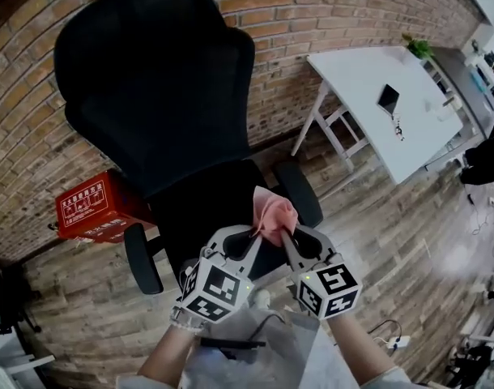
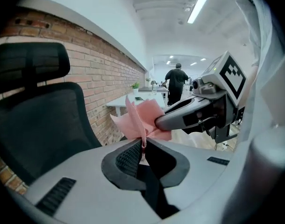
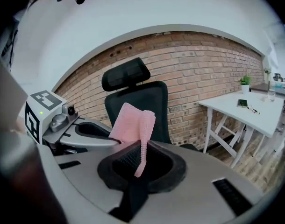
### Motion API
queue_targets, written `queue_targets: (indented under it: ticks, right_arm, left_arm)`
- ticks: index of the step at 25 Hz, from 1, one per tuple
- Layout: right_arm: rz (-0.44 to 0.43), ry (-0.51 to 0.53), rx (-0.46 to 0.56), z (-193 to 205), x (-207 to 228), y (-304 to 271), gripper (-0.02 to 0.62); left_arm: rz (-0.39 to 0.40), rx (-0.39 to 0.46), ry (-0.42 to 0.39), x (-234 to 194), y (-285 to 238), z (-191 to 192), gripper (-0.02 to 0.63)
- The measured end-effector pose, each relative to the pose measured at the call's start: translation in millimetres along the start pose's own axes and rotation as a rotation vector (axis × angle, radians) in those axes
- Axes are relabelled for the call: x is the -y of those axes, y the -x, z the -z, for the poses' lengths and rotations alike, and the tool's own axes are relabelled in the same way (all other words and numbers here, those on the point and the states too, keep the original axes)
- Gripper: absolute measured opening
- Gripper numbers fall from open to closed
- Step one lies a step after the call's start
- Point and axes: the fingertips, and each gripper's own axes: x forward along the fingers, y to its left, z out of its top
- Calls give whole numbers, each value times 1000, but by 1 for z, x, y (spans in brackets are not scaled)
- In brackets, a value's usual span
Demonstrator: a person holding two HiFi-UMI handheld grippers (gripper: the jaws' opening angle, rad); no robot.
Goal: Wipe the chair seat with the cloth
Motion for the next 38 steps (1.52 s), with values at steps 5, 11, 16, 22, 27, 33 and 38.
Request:
queue_targets:
  ticks: [5,11,16,22,27,33,38]
  right_arm:
    - [-39,33,77,-39,-28,20,52]
    - [-87,64,142,-72,-55,41,52]
    - [-102,125,181,-88,-72,56,51]
    - [-116,152,201,-95,-83,68,51]
    - [-122,161,205,-94,-87,72,51]
    - [-126,171,204,-91,-86,75,52]
    - [-123,172,204,-90,-83,75,52]
  left_arm:
    - [-35,58,-31,-2,42,-31,37]
    - [-69,123,-39,-1,83,-59,37]
    - [-98,167,-52,3,104,-73,37]
    - [-128,188,-46,7,119,-80,37]
    - [-141,190,-51,10,122,-81,37]
    - [-146,188,-56,13,122,-80,37]
    - [-146,187,-72,15,119,-83,37]
